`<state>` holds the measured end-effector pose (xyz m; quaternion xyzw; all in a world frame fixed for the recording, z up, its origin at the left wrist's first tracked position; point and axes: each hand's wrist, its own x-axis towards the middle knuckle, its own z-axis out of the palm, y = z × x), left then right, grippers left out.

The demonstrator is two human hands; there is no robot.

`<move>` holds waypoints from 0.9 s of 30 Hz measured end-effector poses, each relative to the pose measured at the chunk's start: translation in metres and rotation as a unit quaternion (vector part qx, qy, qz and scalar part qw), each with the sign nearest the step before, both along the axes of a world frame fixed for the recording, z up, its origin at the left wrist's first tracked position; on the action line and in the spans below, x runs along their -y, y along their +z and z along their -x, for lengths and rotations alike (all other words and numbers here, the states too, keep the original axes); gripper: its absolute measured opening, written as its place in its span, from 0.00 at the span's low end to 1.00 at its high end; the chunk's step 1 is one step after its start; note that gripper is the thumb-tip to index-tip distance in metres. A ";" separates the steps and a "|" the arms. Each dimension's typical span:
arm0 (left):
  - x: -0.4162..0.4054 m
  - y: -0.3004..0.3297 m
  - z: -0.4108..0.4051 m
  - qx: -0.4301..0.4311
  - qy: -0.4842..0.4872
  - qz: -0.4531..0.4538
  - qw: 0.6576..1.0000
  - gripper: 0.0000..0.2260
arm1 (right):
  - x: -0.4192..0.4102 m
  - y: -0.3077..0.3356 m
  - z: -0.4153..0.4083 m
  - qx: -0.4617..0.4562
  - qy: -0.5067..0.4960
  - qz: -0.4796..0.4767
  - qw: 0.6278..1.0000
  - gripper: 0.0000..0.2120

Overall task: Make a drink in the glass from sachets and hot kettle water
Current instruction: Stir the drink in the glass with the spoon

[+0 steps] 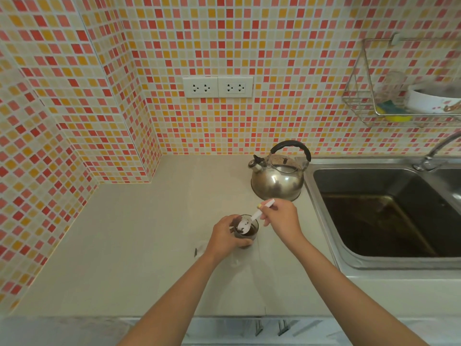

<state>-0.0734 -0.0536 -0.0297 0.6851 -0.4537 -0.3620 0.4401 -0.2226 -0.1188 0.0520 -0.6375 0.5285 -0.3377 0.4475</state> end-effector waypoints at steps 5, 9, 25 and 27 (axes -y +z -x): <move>0.000 0.001 0.000 0.004 -0.004 0.000 1.000 0.29 | -0.006 0.000 -0.003 -0.088 0.107 0.069 0.988 0.07; -0.001 0.003 0.000 0.012 -0.009 0.000 1.000 0.29 | -0.010 -0.007 -0.007 -0.210 0.198 0.103 0.952 0.09; -0.001 0.002 0.001 0.017 -0.009 -0.004 1.000 0.29 | -0.011 -0.016 -0.018 -0.180 0.143 0.026 0.973 0.09; -0.001 0.001 0.001 0.017 -0.010 -0.004 1.000 0.29 | -0.013 -0.014 -0.019 -0.175 0.158 0.037 0.971 0.09</move>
